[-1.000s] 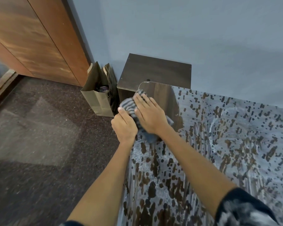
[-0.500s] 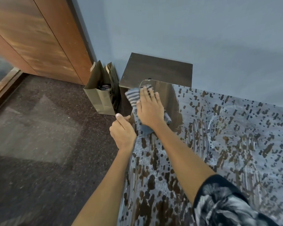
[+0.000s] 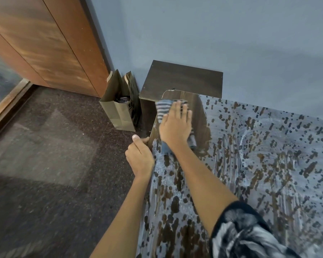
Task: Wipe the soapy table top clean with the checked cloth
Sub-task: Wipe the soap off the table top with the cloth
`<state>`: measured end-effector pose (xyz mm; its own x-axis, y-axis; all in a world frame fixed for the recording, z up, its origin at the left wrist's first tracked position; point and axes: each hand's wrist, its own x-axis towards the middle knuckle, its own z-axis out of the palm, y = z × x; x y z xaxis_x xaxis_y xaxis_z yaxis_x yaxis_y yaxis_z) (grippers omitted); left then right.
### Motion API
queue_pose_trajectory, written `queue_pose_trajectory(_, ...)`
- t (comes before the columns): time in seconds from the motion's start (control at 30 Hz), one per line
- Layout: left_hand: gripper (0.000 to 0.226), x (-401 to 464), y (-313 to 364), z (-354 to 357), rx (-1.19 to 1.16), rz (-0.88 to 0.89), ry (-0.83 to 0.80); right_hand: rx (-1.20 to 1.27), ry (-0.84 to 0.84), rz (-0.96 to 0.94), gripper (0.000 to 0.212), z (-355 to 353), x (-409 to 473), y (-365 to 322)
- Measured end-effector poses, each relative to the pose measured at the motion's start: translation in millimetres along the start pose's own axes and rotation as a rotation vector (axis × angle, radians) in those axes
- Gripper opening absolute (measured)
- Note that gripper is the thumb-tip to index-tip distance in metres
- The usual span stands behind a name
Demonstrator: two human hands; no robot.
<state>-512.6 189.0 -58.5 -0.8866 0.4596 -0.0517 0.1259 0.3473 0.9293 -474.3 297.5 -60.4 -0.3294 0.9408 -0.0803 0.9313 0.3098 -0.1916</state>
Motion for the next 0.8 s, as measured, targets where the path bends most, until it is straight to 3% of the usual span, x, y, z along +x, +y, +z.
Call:
queue_pose_trajectory(0.17,0.054,-5,1,-5,0.049,0.002,0.006,0.027,-0.017,-0.487,0.056,5,-40,9)
queue_pose_trajectory(0.27,0.058,-9,-3,-10,0.074,0.02,-0.006,-0.039,-0.073,-0.597,0.059,1,-62,41)
queue_pose_trajectory(0.47,0.054,-16,-16,-25,0.061,0.045,-0.051,-0.085,-0.071,-0.389,0.055,-7,-66,73)
queue_pose_trajectory(0.67,0.055,-19,-18,-26,0.055,0.022,-0.024,-0.025,-0.036,0.024,0.057,-1,-28,15)
queue_pose_trajectory(0.73,0.055,-20,-19,-26,0.052,0.016,-0.019,0.014,-0.024,-0.015,0.057,4,-31,-5)
queue_pose_trajectory(0.8,0.055,-21,-20,-27,0.056,0.033,-0.015,0.052,-0.007,-0.19,0.055,8,-47,-9)
